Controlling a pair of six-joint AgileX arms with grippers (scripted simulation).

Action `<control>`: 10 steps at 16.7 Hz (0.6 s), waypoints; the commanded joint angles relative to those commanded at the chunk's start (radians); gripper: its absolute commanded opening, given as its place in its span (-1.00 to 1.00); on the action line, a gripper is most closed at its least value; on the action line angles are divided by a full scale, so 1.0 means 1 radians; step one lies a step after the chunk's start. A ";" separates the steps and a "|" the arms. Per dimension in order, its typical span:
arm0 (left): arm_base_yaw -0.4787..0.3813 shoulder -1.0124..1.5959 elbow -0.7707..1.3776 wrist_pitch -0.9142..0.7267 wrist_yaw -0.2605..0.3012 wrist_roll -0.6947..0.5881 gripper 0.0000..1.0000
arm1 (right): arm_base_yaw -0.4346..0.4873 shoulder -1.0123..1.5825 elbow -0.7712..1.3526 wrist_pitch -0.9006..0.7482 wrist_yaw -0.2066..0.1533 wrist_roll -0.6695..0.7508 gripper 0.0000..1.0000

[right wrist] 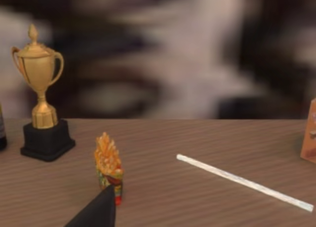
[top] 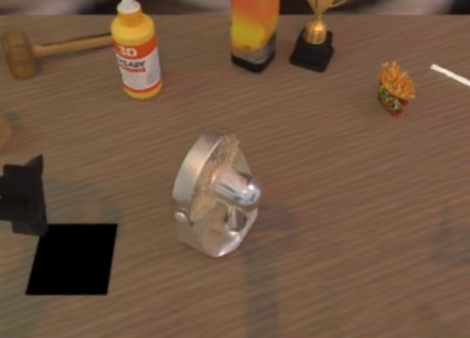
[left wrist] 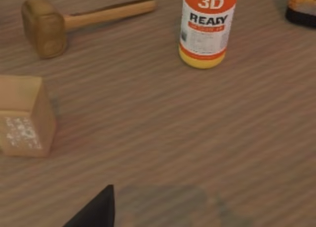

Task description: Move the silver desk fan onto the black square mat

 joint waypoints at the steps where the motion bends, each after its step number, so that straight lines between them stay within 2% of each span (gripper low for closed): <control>1: -0.028 0.100 0.096 -0.073 0.000 -0.004 1.00 | 0.000 0.000 0.000 0.000 0.000 0.000 1.00; 10: -0.287 1.068 1.030 -0.733 -0.002 -0.046 1.00 | 0.000 0.000 0.000 0.000 0.000 0.000 1.00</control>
